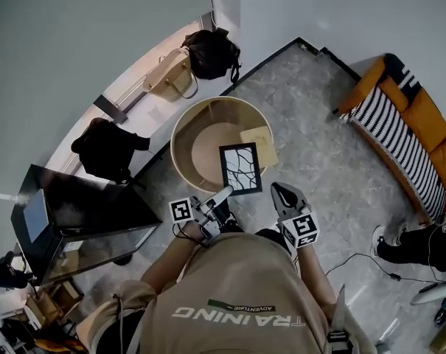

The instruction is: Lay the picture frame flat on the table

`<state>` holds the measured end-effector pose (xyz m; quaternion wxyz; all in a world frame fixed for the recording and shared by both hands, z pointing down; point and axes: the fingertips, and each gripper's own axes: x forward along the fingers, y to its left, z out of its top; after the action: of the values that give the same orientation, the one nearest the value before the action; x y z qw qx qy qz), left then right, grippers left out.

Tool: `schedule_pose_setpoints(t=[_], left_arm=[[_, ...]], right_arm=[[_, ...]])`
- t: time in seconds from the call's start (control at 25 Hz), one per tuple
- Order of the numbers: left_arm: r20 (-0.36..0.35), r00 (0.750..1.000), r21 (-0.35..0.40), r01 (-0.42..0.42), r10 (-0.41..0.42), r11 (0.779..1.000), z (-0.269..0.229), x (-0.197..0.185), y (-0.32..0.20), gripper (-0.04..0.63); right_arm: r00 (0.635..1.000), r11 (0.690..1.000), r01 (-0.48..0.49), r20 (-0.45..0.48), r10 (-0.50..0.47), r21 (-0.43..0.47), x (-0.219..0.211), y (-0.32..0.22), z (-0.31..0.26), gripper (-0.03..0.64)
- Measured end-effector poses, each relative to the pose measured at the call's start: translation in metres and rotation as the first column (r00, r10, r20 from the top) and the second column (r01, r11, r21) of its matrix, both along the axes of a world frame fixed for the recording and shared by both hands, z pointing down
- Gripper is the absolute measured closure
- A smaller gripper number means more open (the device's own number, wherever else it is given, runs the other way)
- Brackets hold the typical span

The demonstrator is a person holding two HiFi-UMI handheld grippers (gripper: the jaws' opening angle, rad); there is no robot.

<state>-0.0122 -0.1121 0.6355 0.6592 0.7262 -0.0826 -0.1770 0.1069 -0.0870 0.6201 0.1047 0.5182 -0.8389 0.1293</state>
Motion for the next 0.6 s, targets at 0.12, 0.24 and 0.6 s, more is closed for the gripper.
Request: schedule_pose_setpoints(t=[0.12,0.24,0.6], left_arm=[[0.018,1.000,0.008,-0.026,0.026,1.000,0.007,-0.005,-0.013,0.518],[0.003,1.000,-0.003,-0.019,0.019,1.000,0.007,-0.008,-0.022,0.518],[-0.015,1.000,-0.016,0.019,-0.019,1.000,0.009,-0.004,-0.044,0.518]], right_arm=[[0.999,0.999,-0.035,0.001,0.035,-0.005,-0.001,-0.009,0.003,0.609],[0.999,0.999,-0.034,-0.011,0.034,-0.032,-0.002,-0.009,0.005,0.609],[1.000,0.999,0.004,-0.024,-0.005,-0.048,0.005,-0.038,0.006,0.609]])
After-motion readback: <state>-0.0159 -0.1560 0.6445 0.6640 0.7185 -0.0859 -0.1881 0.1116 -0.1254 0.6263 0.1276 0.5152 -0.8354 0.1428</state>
